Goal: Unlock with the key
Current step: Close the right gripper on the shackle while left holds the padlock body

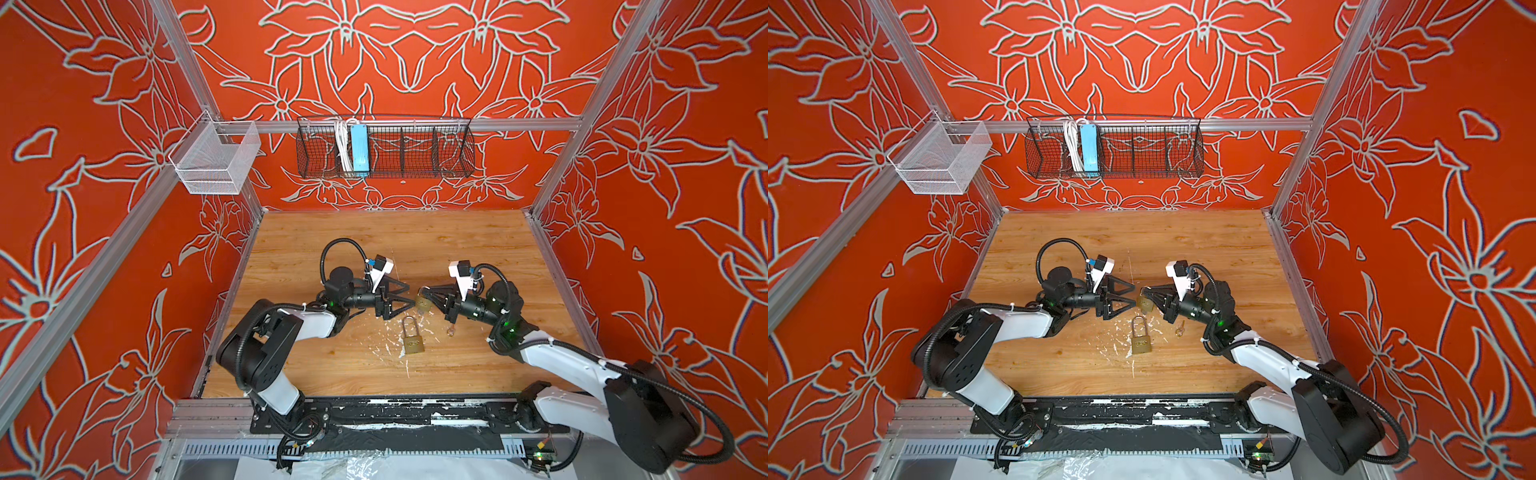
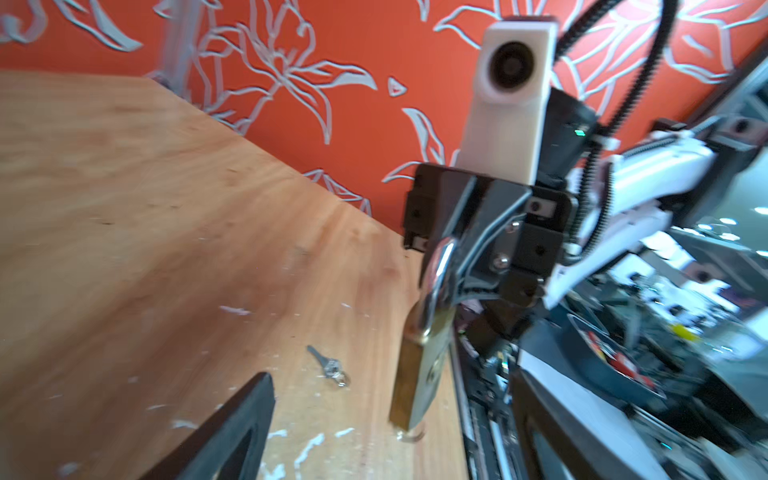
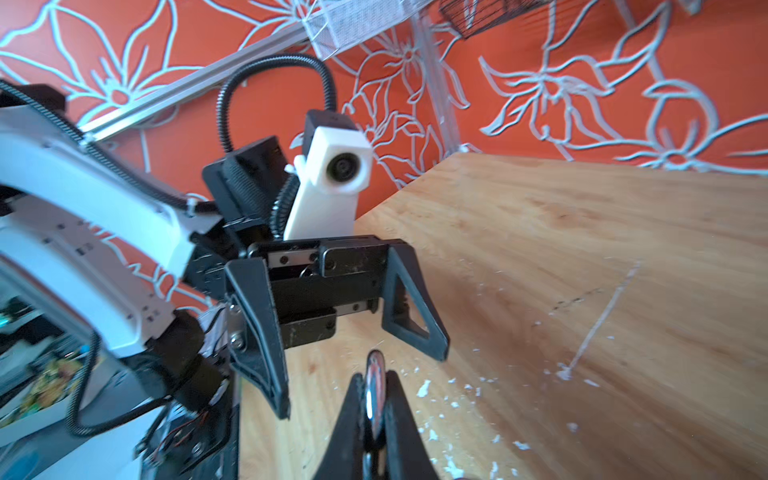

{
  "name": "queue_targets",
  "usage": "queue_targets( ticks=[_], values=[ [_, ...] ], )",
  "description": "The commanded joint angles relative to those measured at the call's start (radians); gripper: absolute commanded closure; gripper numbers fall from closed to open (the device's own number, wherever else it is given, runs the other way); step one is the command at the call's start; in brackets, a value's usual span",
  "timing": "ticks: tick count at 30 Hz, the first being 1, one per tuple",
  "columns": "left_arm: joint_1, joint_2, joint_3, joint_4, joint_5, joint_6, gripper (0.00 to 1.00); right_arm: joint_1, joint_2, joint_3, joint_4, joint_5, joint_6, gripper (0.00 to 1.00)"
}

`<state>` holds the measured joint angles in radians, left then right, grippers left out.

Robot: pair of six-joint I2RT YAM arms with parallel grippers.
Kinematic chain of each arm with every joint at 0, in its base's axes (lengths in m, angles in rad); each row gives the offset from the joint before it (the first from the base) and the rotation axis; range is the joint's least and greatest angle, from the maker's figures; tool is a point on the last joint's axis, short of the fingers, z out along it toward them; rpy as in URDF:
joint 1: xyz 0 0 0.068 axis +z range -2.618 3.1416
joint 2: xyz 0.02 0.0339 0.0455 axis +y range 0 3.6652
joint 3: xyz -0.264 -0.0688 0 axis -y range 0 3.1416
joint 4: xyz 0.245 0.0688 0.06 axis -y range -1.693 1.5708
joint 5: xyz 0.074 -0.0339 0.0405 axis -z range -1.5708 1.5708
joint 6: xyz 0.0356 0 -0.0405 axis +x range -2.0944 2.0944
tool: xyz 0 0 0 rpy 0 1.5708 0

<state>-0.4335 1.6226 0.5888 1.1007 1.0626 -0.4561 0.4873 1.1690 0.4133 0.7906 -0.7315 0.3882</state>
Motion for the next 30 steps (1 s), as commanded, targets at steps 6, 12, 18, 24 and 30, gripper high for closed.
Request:
queue_targets(
  ticks=[6, 12, 18, 24, 30],
  values=[
    [-0.038, -0.037, 0.062, -0.102, 0.150, 0.078, 0.23, -0.005, 0.004, 0.041, 0.098, -0.074, 0.026, 1.00],
    [-0.093, -0.035, 0.125, -0.357, 0.127, 0.244, 0.34, -0.003, -0.015, 0.041, 0.096, -0.078, 0.031, 1.00],
    [-0.094, -0.013, 0.119, -0.248, 0.136, 0.161, 0.64, -0.003, -0.052, 0.028, 0.058, -0.035, 0.003, 1.00],
    [-0.094, -0.023, 0.115, -0.266, 0.125, 0.174, 0.66, -0.003, -0.042, 0.034, 0.055, -0.037, 0.003, 1.00],
    [-0.097, -0.022, 0.115, -0.253, 0.110, 0.160, 0.79, -0.003, -0.014, 0.042, 0.067, -0.052, 0.014, 1.00]
  ],
)
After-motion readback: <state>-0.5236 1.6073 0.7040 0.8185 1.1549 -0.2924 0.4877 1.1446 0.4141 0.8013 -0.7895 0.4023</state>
